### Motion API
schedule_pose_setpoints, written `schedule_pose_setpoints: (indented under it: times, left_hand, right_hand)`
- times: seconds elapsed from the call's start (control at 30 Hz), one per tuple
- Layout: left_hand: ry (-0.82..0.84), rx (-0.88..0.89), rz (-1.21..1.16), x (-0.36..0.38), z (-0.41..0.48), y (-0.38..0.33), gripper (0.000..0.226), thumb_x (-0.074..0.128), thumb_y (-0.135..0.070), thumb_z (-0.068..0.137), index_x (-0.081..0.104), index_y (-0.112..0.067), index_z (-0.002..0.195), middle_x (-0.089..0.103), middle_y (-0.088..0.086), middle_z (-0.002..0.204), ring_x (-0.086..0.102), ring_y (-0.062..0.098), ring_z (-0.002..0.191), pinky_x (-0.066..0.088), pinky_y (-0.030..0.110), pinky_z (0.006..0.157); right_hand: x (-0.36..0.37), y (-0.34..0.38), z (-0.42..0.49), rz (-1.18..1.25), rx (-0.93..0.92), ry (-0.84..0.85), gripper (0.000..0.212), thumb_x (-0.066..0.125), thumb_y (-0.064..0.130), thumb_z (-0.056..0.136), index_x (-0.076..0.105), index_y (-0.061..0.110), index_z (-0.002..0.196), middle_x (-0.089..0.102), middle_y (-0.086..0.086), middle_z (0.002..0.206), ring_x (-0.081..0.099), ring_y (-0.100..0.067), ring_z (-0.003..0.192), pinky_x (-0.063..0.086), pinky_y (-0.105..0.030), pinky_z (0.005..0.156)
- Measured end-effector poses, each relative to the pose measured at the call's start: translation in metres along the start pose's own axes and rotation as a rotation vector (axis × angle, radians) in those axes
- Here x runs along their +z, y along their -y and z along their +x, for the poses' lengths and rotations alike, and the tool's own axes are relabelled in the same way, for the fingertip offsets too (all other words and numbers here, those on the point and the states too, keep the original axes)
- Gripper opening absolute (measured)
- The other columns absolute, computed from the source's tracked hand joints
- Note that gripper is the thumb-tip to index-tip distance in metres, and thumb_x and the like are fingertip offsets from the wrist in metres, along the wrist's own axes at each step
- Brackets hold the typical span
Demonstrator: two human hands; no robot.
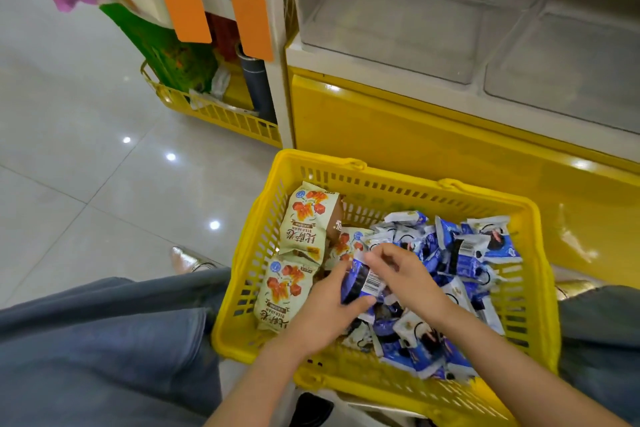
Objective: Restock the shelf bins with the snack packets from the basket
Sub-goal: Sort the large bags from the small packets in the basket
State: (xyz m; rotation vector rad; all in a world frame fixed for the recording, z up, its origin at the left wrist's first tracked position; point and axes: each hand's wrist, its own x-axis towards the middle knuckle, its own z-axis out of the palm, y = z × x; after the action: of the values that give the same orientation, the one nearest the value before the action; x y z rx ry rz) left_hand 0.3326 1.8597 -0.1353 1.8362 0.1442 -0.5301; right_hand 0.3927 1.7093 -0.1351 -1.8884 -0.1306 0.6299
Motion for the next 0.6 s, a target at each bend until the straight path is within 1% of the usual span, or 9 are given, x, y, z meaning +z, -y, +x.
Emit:
schedule_pose_setpoints:
  times: [0.07,0.1,0.2,0.27,0.33,0.4,0.47,0.53,0.6]
  left_hand:
    - [-0.096,-0.008,-0.028,-0.008,-0.002,0.000,0.037,0.066,-0.025,0.085,0.046,-0.028,0.117,0.059,-0.025,0.099,0.057,-0.016,0.089,0.045,0.005,0.074]
    - [-0.147,-0.021,-0.032,-0.013,-0.003,0.001,0.034,0.066,-0.025,0.084,0.047,-0.029,0.113,0.059,-0.025,0.098,0.056,-0.017,0.089,0.046,0.005,0.075]
    - [-0.274,-0.096,-0.116,-0.029,-0.005,0.004,0.029,0.066,-0.021,0.085,0.047,-0.031,0.105,0.061,-0.017,0.101,0.061,-0.003,0.093,0.055,0.024,0.079]
    - [-0.325,-0.117,-0.158,-0.037,-0.006,0.005,0.031,0.065,-0.017,0.085,0.045,-0.035,0.101,0.061,-0.015,0.100,0.063,0.001,0.087,0.056,0.023,0.065]
    - [-0.352,-0.124,-0.185,-0.040,-0.007,0.005,0.033,0.064,-0.015,0.086,0.043,-0.036,0.100,0.059,-0.017,0.097,0.064,0.000,0.079,0.050,0.016,0.051]
    - [-0.366,-0.150,-0.191,-0.039,-0.005,0.007,0.033,0.064,-0.014,0.086,0.042,-0.032,0.102,0.058,-0.014,0.098,0.064,0.002,0.078,0.048,0.014,0.047]
    - [-0.371,-0.182,-0.181,-0.035,-0.003,0.009,0.034,0.064,-0.014,0.086,0.041,-0.025,0.109,0.058,-0.008,0.102,0.064,0.006,0.083,0.051,0.017,0.053]
    - [-0.357,-0.204,-0.168,-0.030,0.000,0.011,0.036,0.064,-0.014,0.086,0.039,-0.023,0.112,0.057,-0.006,0.104,0.062,0.011,0.091,0.056,0.026,0.069]
    - [-0.342,-0.214,-0.157,-0.026,0.001,0.014,0.037,0.063,-0.014,0.086,0.039,-0.024,0.112,0.056,-0.007,0.104,0.061,0.008,0.091,0.056,0.027,0.074]
  right_hand:
    - [0.000,-0.004,0.006,0.123,0.064,-0.038,0.022,0.044,0.044,0.092,0.061,0.040,0.079,0.061,0.025,0.077,0.058,0.011,0.077,0.043,-0.005,0.070]
    - [0.001,-0.011,0.010,0.088,0.106,-0.036,0.019,0.044,0.040,0.095,0.062,0.035,0.089,0.063,0.022,0.092,0.060,0.007,0.090,0.043,-0.007,0.076]
    - [0.010,-0.049,0.012,-0.190,0.254,0.109,0.027,0.054,0.026,0.094,0.057,0.015,0.118,0.060,-0.001,0.120,0.055,-0.014,0.112,0.043,-0.022,0.092]
    - [0.020,-0.069,0.006,-0.344,0.291,0.253,0.046,0.059,0.027,0.091,0.046,0.012,0.133,0.052,-0.005,0.132,0.049,-0.018,0.121,0.040,-0.028,0.101]
    - [0.031,-0.082,0.002,-0.576,0.221,0.334,0.060,0.062,0.034,0.088,0.037,0.016,0.140,0.048,-0.005,0.136,0.046,-0.020,0.124,0.038,-0.028,0.101]
    - [0.039,-0.089,0.000,-0.790,0.131,0.342,0.068,0.062,0.041,0.085,0.033,0.019,0.143,0.046,-0.005,0.137,0.041,-0.021,0.125,0.036,-0.029,0.102]
    - [0.043,-0.093,0.001,-0.908,0.075,0.321,0.066,0.061,0.045,0.084,0.037,0.020,0.141,0.044,-0.003,0.135,0.038,-0.022,0.125,0.033,-0.031,0.103]
    - [0.044,-0.094,0.002,-0.911,0.040,0.293,0.058,0.061,0.044,0.084,0.044,0.020,0.135,0.045,-0.002,0.129,0.039,-0.020,0.122,0.033,-0.030,0.100]
    - [0.042,-0.093,0.000,-0.879,-0.005,0.272,0.047,0.061,0.041,0.085,0.050,0.020,0.125,0.048,0.000,0.123,0.042,-0.019,0.116,0.036,-0.029,0.095]
